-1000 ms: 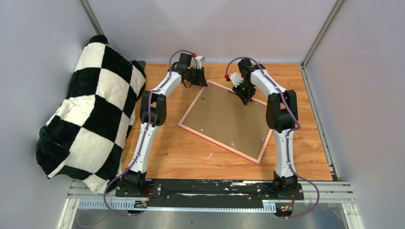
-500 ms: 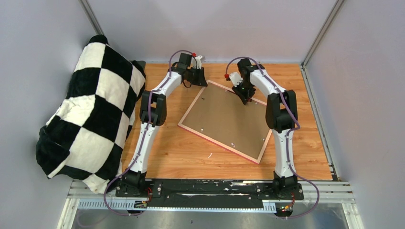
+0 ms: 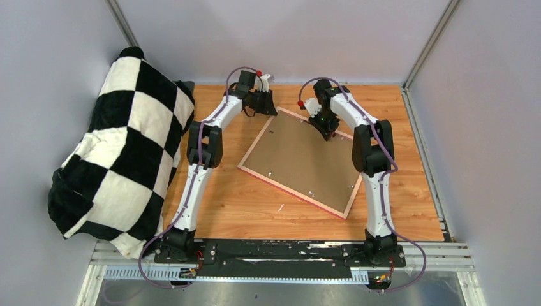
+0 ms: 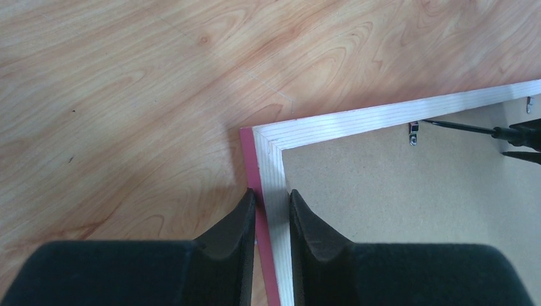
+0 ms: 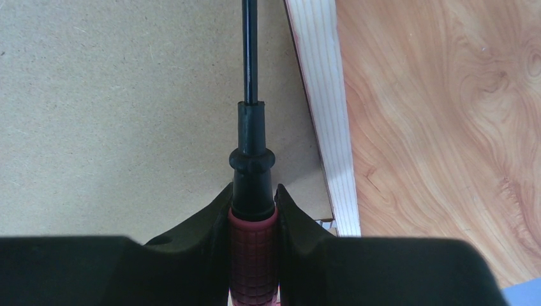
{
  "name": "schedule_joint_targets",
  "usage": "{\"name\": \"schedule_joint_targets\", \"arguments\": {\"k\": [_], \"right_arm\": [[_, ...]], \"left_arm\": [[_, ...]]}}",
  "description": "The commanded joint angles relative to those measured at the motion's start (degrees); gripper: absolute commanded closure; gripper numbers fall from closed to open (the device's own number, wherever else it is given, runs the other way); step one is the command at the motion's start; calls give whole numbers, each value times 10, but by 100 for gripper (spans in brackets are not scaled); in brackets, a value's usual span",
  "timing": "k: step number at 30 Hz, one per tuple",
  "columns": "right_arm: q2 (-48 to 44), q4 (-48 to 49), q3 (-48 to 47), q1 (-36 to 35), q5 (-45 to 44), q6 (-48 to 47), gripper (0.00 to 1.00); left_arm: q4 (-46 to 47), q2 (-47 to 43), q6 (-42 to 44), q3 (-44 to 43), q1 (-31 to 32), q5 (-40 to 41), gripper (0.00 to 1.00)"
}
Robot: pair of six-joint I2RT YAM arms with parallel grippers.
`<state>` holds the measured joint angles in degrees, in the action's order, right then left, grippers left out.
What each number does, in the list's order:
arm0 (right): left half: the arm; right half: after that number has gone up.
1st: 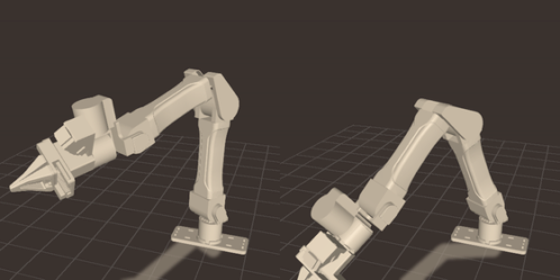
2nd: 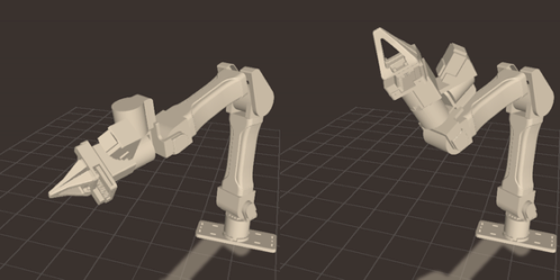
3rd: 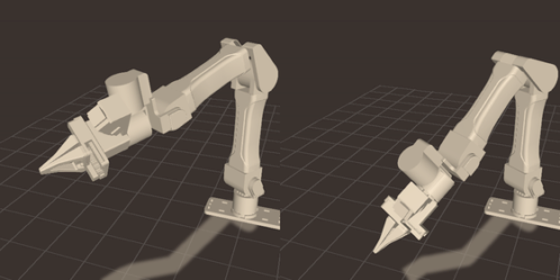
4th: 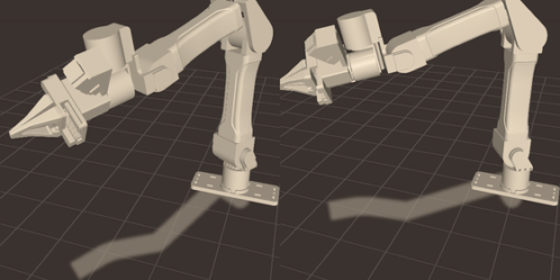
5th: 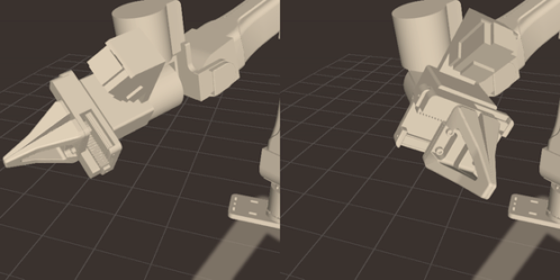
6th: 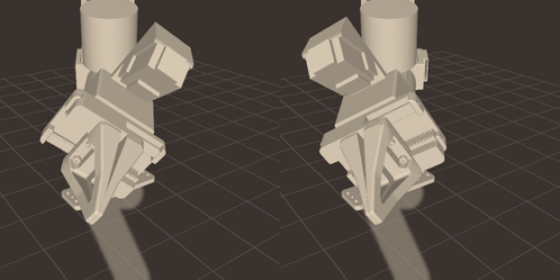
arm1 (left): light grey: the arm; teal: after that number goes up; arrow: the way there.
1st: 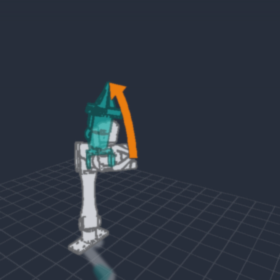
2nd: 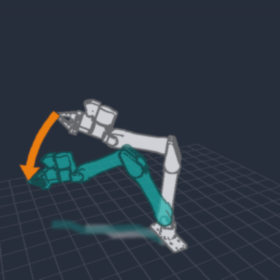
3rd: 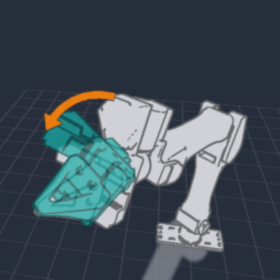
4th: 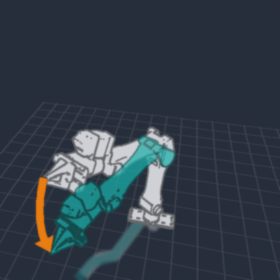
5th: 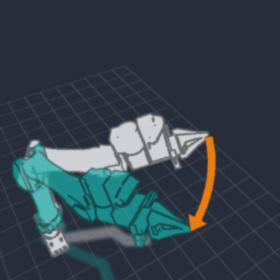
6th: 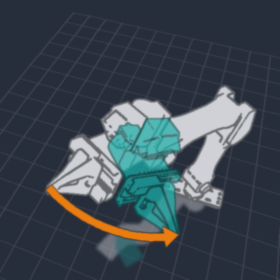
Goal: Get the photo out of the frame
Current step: Release the photo frame item from the photo frame.
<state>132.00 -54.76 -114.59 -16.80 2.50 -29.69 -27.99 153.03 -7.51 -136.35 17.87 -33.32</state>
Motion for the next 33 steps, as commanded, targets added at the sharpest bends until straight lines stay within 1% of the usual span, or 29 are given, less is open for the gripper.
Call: {"name": "schedule_joint_targets", "arguments": {"k": [1,15,24,33], "right_arm": [[24,21,-18,-22,32,-15,100],[33,22,-26,-23,67,-54,100],[32,46,-18,-28,41,-94,100],[36,54,-31,-31,57,-78,100]], "left_arm": [[-60,50,5,6,16,-37,91],[-62,52,5,3,16,-38,94],[-61,53,5,1,16,-38,95],[-63,53,6,1,16,-40,96]]}}
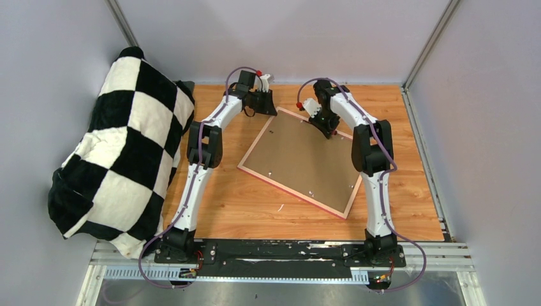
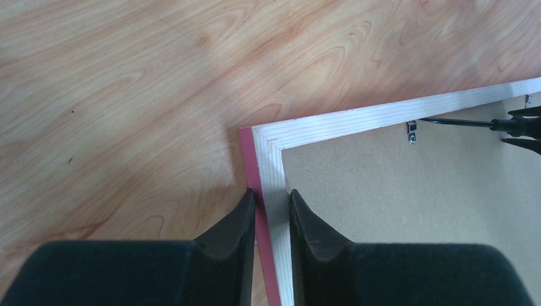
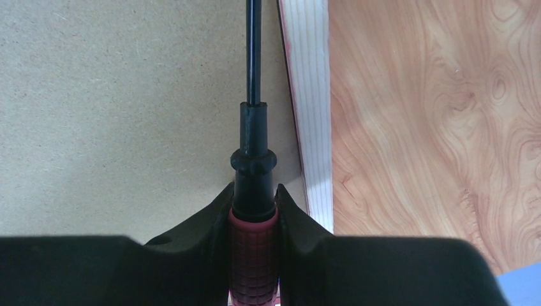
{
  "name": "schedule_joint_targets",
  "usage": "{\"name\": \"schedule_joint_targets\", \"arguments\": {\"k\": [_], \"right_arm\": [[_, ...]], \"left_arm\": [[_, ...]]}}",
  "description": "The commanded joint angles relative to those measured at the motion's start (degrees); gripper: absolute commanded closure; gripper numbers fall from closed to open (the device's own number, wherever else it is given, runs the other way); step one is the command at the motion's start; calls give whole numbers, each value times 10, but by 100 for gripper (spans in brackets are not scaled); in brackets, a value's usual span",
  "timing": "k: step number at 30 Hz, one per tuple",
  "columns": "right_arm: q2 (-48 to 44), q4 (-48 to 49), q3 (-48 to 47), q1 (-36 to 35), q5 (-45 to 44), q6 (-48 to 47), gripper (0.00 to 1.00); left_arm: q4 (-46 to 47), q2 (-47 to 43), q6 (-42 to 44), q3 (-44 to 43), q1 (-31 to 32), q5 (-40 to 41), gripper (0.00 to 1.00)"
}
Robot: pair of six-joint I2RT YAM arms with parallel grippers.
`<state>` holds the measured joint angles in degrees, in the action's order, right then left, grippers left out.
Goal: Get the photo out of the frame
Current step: Release the photo frame item from the photo frame.
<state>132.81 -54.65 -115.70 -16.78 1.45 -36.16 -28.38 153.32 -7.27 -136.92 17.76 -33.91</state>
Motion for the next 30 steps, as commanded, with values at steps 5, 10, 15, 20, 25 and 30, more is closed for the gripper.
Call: {"name": "schedule_joint_targets", "arguments": {"k": [5,10,15,20,25,30], "right_arm": [[28,46,-27,-31,114,16,100],[24,43,-24,-37,113,16,100],[14,45,-18,-35,83,19,100],[-18,49,-10,-31,49,27,100],[-34,46,-12,-30,-54,27,100],[-34,36,6,-30,-125,0,100]], "left_arm": [[-58,50,3,6,18,-34,96],[-59,50,4,7,17,-35,96],[-59,50,5,7,18,-37,96],[-59,49,4,8,17,-36,96],[-59,47,4,10,17,-36,96],[-58,47,5,11,16,-37,96]]}}
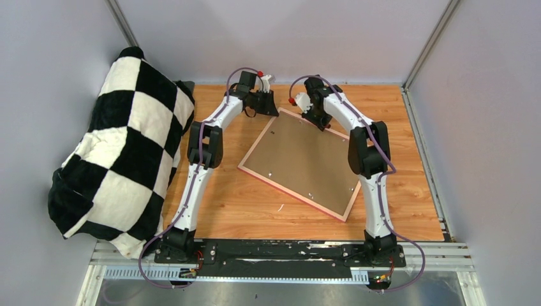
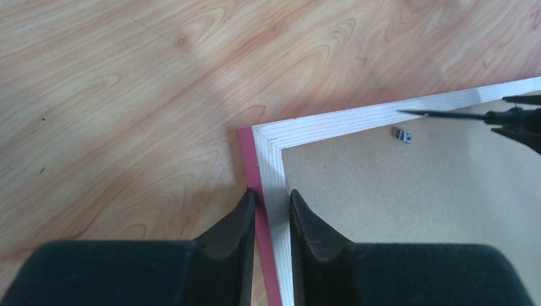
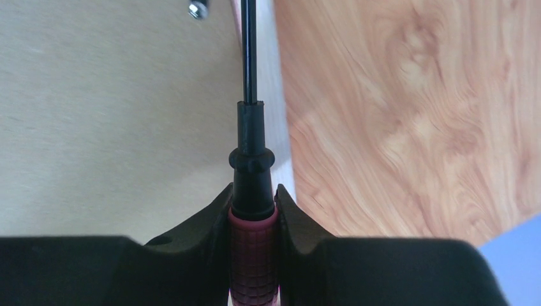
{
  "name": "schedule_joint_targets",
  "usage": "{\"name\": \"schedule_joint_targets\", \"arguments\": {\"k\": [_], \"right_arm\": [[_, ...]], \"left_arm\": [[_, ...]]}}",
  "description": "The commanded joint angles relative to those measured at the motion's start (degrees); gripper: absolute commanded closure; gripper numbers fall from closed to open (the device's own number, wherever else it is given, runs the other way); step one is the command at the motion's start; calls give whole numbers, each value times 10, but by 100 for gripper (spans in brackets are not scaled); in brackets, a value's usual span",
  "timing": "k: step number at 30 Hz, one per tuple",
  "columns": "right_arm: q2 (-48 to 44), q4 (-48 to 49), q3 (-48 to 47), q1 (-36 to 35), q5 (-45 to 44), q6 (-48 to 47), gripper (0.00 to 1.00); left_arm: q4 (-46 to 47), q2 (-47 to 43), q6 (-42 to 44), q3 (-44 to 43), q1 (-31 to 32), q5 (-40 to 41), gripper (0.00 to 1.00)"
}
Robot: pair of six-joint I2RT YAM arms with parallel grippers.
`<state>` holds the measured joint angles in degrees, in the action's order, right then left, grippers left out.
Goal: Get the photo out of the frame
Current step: Release the photo frame item from the photo frame.
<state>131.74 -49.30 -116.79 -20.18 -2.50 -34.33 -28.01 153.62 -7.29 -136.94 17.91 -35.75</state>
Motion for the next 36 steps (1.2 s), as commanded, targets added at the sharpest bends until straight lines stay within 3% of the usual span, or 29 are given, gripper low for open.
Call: {"name": "schedule_joint_targets", "arguments": {"k": [1,36], "right_arm": [[-21,-20,19,4,-91,-24,100],[-68,-18,89,-33,-52,-61,100]], "left_arm": [[-61,43,5,12,14,-19,96],[-56,41,2,18,13,-18,96]]}}
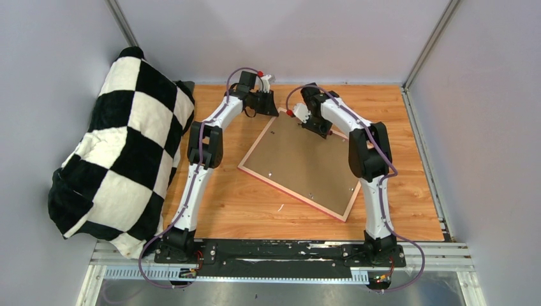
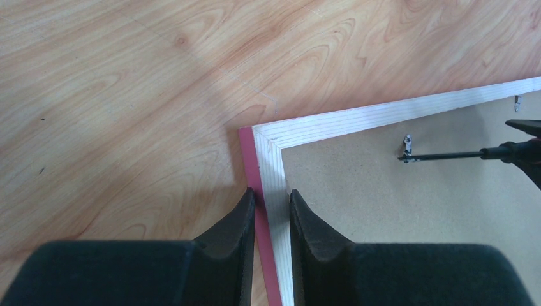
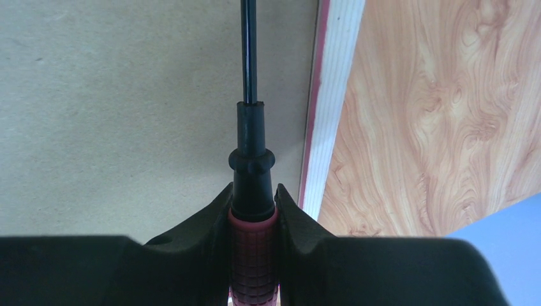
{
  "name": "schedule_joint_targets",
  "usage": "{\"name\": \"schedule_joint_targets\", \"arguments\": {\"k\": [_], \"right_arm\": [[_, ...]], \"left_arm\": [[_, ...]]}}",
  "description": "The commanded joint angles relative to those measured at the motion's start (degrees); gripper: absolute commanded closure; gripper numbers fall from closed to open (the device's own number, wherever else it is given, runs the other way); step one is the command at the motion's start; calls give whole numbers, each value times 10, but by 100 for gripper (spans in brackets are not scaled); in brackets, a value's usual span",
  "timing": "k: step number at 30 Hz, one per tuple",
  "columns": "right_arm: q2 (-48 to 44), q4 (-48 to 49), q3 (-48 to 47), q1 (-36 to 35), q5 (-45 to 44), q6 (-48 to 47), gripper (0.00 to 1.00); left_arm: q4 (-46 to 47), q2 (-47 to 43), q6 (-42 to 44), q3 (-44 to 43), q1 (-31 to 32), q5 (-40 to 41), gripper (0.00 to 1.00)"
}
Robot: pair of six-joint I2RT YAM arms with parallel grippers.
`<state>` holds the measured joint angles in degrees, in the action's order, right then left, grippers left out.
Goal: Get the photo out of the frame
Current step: Release the photo frame item from the photo frame.
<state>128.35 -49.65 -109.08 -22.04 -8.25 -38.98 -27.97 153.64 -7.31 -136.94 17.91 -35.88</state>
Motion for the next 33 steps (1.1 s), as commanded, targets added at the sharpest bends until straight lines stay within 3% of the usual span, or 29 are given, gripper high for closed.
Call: {"name": "schedule_joint_targets", "arguments": {"k": [1,8,15,19,23,33], "right_arm": [[-41,-14,9,-14,-2,-14,100],[-151,-19,76,10,-41,-11,100],[-259,-22,224,115,-17,-21,100],[-284,-22,273,164,-16,-30,100],[-299,-24,306,170,-30,-45,100],[-258,-26,289,200,-33,-3,100]], "left_arm": [[-56,40,1,18,13,-17,96],[-54,40,1,19,12,-18,96],[-51,38,1,23,12,-19,96],[-50,37,1,25,12,-22,96],[-46,34,1,31,12,-23,96],[-42,31,1,37,12,-26,96]]}}
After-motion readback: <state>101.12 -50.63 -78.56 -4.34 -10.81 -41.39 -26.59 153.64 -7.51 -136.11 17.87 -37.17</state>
